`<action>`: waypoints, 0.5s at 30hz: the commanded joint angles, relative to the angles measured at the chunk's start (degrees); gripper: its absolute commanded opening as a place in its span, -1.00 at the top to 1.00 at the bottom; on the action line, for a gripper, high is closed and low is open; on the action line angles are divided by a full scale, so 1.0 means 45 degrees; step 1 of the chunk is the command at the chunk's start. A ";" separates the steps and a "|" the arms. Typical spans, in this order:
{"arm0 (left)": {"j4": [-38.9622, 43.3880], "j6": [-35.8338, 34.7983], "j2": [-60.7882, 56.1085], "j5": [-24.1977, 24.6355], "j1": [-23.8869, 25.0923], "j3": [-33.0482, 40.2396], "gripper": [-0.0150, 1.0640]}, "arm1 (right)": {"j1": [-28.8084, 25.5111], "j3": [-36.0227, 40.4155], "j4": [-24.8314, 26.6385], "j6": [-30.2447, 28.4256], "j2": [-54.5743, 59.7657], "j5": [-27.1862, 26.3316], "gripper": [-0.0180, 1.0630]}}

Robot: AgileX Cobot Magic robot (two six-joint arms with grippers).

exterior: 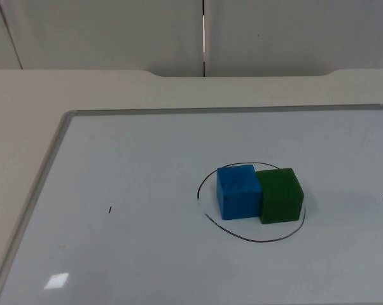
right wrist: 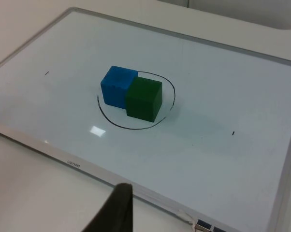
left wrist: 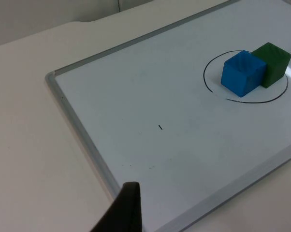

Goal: Push the two cubes into the marked area.

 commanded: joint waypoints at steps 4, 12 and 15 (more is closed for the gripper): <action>0.0013 -0.0008 -0.0059 -0.0102 0.0036 0.0069 -0.98 | -0.0053 0.0018 -0.0008 0.0087 -0.0059 -0.0052 -0.98; 0.0013 -0.0008 -0.0059 -0.0102 0.0036 0.0069 -0.98 | -0.0053 0.0018 -0.0008 0.0087 -0.0059 -0.0052 -0.98; 0.0013 -0.0008 -0.0059 -0.0102 0.0036 0.0069 -0.98 | -0.0053 0.0018 -0.0008 0.0087 -0.0059 -0.0052 -0.98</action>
